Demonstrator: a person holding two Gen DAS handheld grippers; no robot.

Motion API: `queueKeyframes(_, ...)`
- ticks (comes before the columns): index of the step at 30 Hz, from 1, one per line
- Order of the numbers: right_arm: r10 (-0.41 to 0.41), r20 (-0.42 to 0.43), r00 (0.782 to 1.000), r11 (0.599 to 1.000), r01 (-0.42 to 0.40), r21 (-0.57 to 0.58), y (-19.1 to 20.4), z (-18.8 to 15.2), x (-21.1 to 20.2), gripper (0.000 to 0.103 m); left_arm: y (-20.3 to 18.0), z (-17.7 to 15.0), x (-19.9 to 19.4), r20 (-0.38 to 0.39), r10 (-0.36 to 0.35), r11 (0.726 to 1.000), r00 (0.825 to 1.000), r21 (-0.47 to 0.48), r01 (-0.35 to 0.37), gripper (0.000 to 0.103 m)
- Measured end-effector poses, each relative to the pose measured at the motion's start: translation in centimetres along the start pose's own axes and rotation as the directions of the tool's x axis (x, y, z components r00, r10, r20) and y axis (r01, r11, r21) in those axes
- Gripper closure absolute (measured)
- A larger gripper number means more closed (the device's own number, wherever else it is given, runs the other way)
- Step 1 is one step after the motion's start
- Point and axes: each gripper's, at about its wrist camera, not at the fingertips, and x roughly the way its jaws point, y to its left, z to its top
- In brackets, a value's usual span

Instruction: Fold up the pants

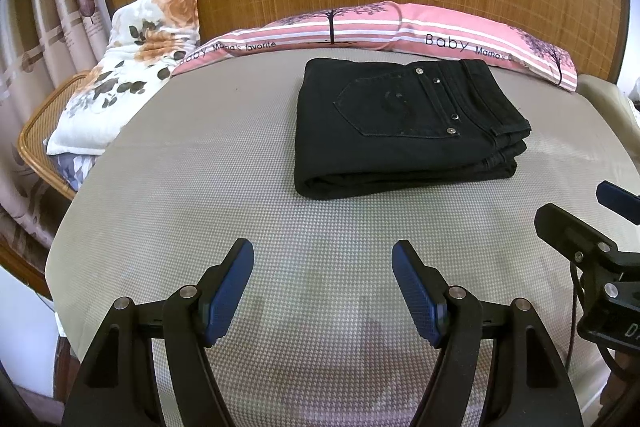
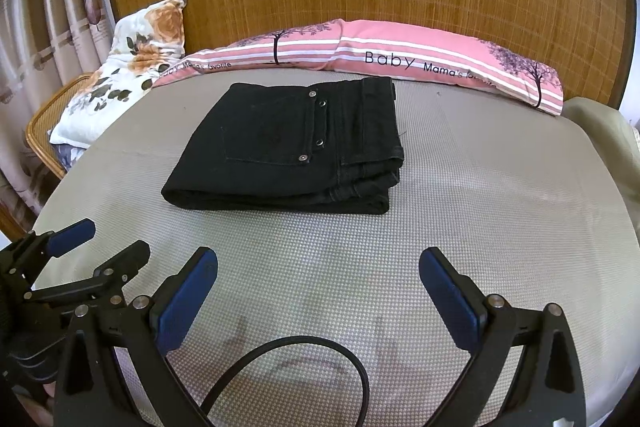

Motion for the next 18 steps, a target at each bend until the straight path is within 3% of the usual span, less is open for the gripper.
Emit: queueKeyframes(18, -0.001, -0.013, 1.000, 1.000, 0.001, 0.011, -0.32, -0.22, 0.38, 0.003, -0.02, 0.14, -0.03, 0.002, 0.004, 1.000, 1.000, 0.009, -0.004, 0.031)
